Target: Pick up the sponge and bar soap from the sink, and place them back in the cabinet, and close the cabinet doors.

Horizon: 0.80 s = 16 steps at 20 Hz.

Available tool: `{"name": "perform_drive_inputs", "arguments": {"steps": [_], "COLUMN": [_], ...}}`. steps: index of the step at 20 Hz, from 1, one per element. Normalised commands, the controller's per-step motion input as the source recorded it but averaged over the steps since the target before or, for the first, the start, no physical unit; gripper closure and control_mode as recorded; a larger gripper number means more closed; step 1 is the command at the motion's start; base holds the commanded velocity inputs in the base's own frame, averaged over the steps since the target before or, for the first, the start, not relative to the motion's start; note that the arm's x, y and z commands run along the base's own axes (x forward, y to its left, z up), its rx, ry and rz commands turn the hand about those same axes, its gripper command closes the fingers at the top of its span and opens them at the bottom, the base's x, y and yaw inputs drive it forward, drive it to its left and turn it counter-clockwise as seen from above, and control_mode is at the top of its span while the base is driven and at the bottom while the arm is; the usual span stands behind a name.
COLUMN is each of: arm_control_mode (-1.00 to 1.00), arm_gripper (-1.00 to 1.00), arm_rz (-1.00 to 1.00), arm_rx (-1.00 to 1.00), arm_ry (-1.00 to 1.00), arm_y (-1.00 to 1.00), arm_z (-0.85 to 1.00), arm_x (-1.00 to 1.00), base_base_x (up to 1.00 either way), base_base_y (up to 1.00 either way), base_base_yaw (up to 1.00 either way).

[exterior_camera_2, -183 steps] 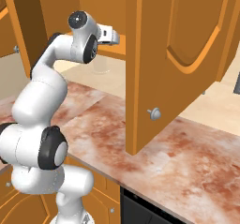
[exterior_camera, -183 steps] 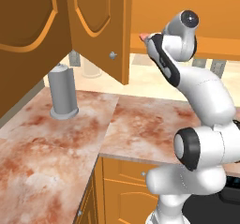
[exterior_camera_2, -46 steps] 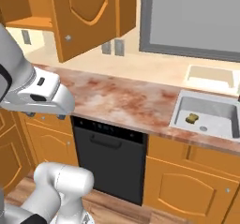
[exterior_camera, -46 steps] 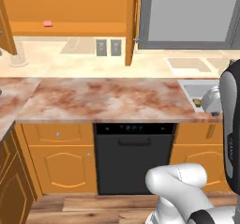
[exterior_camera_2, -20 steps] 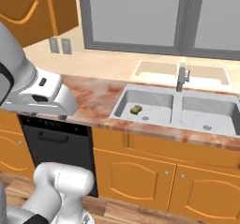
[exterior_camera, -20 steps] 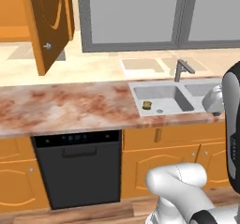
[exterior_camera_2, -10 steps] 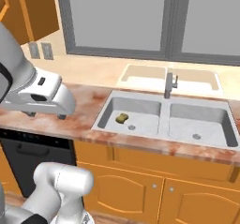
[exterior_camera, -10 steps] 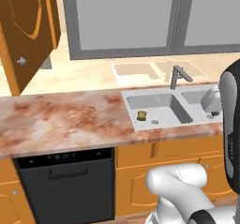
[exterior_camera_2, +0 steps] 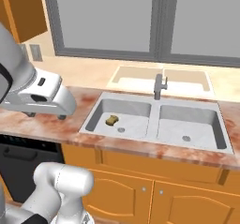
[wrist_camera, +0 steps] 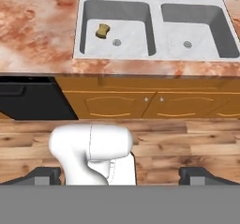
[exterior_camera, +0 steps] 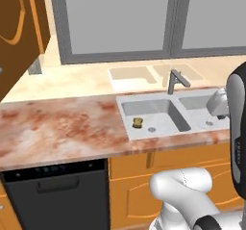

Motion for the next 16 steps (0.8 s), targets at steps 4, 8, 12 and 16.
{"name": "perform_drive_inputs", "arguments": {"steps": [4, 8, 12, 16], "arm_control_mode": [1.00, 1.00, 1.00, 1.00], "arm_gripper": [-1.00, -1.00, -1.00, -1.00], "arm_rz": [0.00, 0.00, 0.00, 0.00], "arm_rx": [0.00, 0.00, 0.00, 0.00], "arm_ry": [0.00, 0.00, 0.00, 0.00], "arm_y": [0.00, 0.00, 0.00, 0.00], "arm_z": [0.00, 0.00, 0.00, 0.00], "arm_x": [0.00, 0.00, 0.00, 0.00], "base_base_x": [0.36, 0.41, 0.42, 0.38], "base_base_y": [-0.28, -0.08, -0.09, -0.16], "base_base_yaw": [-0.01, 0.00, 0.00, 0.00]}}
